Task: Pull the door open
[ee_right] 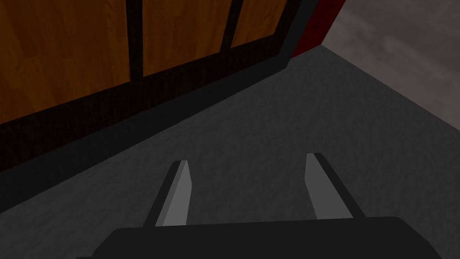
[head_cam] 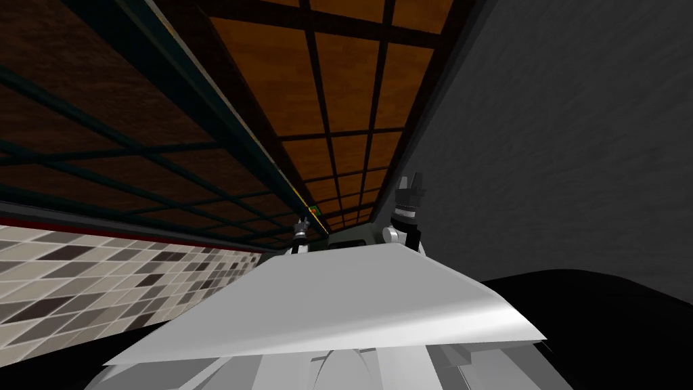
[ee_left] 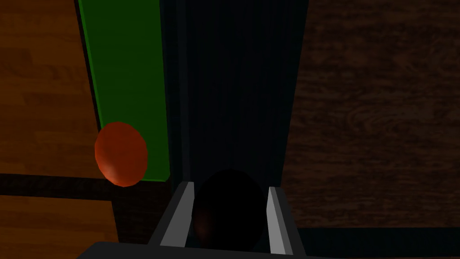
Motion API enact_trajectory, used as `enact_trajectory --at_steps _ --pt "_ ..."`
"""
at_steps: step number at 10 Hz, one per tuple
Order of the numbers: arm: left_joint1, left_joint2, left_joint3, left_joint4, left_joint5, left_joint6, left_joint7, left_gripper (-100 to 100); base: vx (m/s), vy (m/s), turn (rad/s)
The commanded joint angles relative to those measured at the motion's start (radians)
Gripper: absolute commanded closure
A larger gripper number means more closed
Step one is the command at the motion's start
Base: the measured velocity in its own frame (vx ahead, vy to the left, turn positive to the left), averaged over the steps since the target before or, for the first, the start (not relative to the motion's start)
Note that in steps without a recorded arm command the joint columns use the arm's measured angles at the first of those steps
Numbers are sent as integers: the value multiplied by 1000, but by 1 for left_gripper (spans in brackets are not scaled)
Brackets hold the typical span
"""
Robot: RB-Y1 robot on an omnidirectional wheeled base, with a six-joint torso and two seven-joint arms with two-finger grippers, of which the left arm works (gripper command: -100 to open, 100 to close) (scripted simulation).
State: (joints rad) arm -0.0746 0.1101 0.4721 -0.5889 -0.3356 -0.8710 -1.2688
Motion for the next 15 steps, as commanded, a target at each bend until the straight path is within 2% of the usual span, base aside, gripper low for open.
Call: enact_trajectory --at_steps 1,3,5,10,11,13,14,15 --pt "26 15 13 19 10 6 13 100 -140 -24 61" --pt "26 15 13 19 10 6 13 100 -97 -16 18" --pt "55 25 20 32 22 9 46 100 -135 -5 38" --pt "65 28 22 36 28 11 63 100 -71 2 22" --pt "87 36 26 48 40 13 99 100 -100 12 4" --pt "97 39 28 53 46 15 116 100 -120 -13 49" --pt "97 39 28 18 46 15 116 100 -113 -12 34" --pt "97 39 28 19 46 15 116 100 -65 4 6"
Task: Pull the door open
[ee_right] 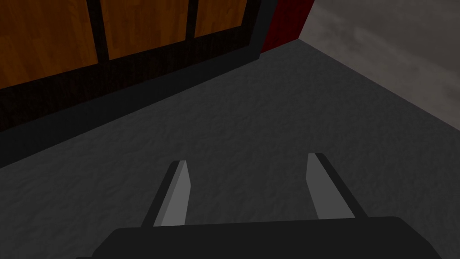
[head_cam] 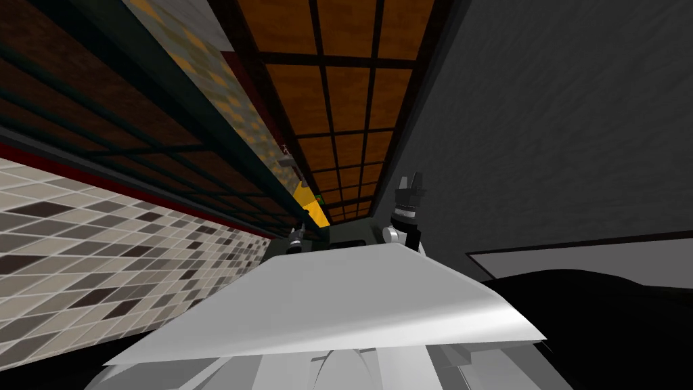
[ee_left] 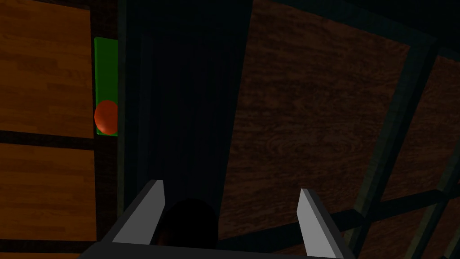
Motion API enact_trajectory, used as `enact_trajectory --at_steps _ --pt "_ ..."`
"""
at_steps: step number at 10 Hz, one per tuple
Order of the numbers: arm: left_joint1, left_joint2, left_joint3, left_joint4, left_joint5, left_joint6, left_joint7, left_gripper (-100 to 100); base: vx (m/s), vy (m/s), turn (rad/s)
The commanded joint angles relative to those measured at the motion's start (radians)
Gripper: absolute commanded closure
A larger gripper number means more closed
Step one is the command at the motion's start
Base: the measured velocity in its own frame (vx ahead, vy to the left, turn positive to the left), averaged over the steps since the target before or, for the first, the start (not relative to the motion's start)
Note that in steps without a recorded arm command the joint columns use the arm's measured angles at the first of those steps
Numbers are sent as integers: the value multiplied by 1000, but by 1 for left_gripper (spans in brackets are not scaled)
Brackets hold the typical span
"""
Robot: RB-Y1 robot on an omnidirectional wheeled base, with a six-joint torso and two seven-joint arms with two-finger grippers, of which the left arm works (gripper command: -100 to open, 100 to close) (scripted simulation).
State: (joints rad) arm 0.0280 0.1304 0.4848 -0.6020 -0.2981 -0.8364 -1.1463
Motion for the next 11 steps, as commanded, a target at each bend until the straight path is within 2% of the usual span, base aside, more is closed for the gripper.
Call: enact_trajectory --at_steps 1,2,3,5,6,7,10,11 --pt "-5 19 15 50 9 -20 -6 100 -18 16 -10" --pt "-5 19 15 51 9 -20 -6 100 11 11 4" --pt "6 23 16 74 20 -19 31 100 -65 5 0" --pt "10 24 16 61 24 -18 43 100 -74 30 40" --pt "22 26 -12 18 -1 -15 53 -100 -137 67 -120" --pt "21 29 -19 15 -8 -22 54 -100 -197 60 -114" --pt "13 51 -71 -8 -59 -73 59 -100 -201 89 -144" --pt "13 51 -71 -8 -59 -73 59 -100 -143 96 -50"
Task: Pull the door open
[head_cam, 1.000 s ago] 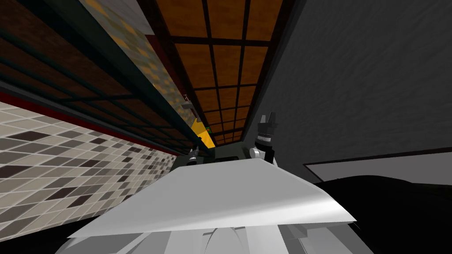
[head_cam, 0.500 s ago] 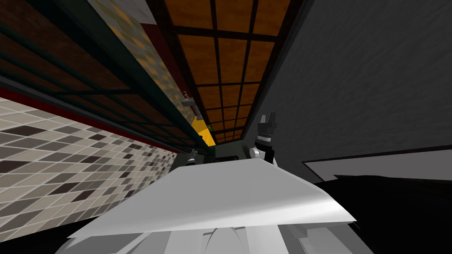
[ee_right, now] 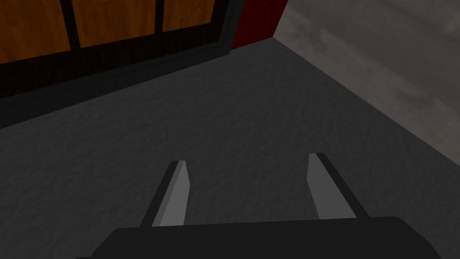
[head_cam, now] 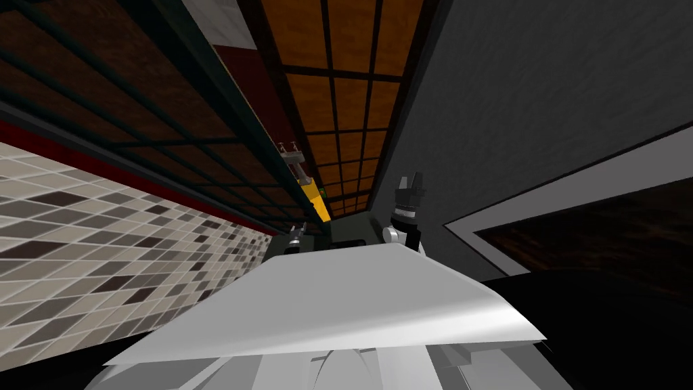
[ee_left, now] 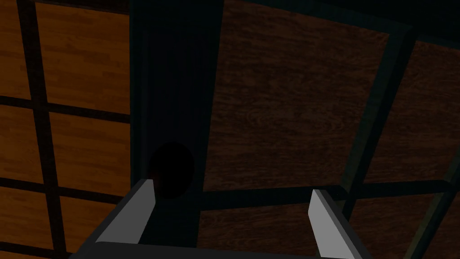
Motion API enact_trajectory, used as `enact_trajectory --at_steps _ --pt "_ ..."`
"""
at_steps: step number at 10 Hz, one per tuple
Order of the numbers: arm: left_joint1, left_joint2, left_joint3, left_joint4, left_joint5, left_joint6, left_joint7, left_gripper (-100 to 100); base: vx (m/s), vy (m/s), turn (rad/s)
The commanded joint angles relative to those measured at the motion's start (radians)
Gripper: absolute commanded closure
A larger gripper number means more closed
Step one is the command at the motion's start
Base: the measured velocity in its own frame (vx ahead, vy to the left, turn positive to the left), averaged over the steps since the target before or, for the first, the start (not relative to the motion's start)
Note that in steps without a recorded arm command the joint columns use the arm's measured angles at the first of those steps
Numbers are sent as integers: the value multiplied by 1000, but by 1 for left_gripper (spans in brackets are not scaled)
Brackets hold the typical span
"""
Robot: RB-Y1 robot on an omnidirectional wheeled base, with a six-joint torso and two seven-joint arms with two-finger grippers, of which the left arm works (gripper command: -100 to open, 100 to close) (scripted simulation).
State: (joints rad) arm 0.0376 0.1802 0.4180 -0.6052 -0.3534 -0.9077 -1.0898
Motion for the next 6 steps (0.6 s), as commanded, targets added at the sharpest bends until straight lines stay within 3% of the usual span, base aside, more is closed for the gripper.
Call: enact_trajectory --at_steps 1,6 --pt "-1 13 -33 -17 -32 -30 5 -100 -143 128 -154" --pt "-11 39 -95 -44 -92 -91 11 -100 -168 88 -119"
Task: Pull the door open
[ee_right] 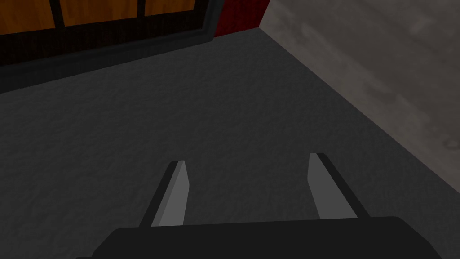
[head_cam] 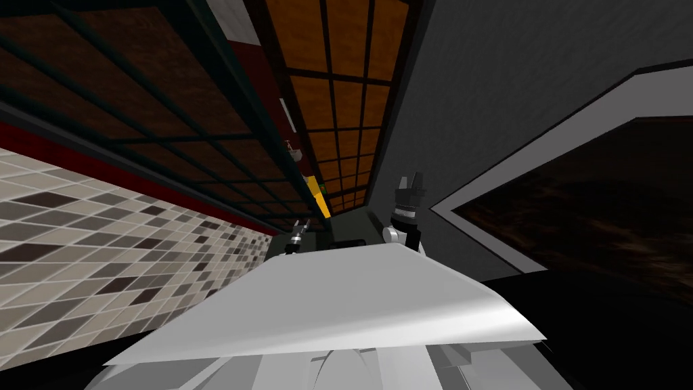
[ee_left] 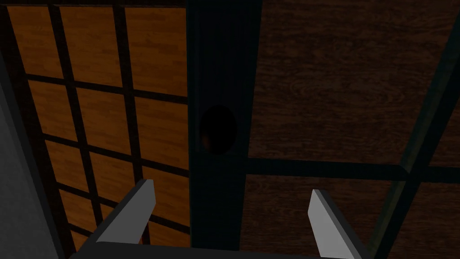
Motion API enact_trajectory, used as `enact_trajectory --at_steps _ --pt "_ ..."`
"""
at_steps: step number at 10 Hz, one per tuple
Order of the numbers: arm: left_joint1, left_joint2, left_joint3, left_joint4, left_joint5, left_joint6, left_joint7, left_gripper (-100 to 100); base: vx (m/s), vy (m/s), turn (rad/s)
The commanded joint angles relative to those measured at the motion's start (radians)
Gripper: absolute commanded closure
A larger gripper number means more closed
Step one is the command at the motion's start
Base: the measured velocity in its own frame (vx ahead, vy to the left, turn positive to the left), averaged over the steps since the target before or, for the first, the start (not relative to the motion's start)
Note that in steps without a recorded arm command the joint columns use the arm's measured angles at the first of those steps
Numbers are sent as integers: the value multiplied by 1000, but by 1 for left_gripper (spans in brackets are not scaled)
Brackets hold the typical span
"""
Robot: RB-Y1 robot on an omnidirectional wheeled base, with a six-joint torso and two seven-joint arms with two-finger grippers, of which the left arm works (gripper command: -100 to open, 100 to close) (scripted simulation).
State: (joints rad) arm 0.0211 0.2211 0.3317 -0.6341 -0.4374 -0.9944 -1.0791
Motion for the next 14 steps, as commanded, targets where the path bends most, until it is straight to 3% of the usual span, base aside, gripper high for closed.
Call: enact_trajectory --at_steps 1,3,10,11,14 --pt "4 2 -19 -20 -18 -14 1 -100 -201 57 -71" --pt "-5 4 -5 0 -7 -14 -3 -100 16 10 -50" --pt "-8 8 17 15 9 -19 -11 -100 183 -19 -57" --pt "-8 8 17 15 9 -19 -11 100 -11 -1 9" --pt "-8 8 17 15 9 -19 -11 100 -24 3 -3"
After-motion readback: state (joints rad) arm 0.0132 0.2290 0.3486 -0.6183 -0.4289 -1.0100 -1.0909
